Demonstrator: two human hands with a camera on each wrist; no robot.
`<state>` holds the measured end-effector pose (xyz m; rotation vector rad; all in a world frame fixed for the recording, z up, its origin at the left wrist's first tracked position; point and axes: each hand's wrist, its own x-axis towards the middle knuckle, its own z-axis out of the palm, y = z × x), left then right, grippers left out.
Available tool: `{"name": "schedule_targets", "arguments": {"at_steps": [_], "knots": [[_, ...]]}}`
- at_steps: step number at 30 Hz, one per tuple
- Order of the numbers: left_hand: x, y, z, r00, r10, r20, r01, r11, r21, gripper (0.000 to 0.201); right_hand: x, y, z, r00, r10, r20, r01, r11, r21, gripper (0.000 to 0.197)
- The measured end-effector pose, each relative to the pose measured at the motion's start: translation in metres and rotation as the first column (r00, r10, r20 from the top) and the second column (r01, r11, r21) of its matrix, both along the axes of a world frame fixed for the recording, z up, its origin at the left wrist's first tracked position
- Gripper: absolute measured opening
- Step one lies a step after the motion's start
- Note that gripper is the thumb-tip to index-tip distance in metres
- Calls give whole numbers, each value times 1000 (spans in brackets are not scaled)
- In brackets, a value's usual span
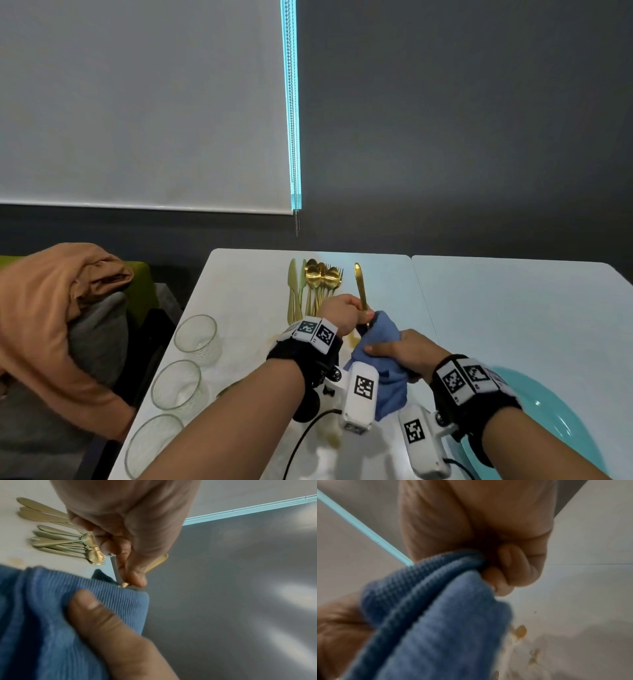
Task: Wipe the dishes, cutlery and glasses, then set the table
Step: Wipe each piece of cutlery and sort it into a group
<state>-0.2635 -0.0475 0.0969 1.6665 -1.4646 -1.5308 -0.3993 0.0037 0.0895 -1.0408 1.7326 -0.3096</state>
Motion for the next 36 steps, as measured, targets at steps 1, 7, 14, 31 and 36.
{"name": "schedule_targets", "arguments": {"at_steps": [1, 7, 14, 31, 36], "knots": [[2, -2, 2, 1000, 29, -4, -29, 1000, -9, 22, -2, 2, 1, 1000, 25, -16, -25, 1000, 16, 36], [38, -38, 46, 963, 251, -97, -262, 957, -125, 6, -5, 17, -17, 996, -76, 55, 80, 994, -75, 28], [27, -34, 43, 976, 218, 17, -210, 954, -215, 11, -14, -12, 23, 959, -84, 270, 144, 967, -211, 37], [52, -47, 50, 648, -52, 760, 526, 753, -396, 41, -29, -58, 44, 847, 274, -455, -324, 946, -34, 32], [58, -46, 51, 470, -105, 877, 688, 666, -289, 32, -36, -71, 50, 790, 260, -556, -370, 924, -94, 23]]}}
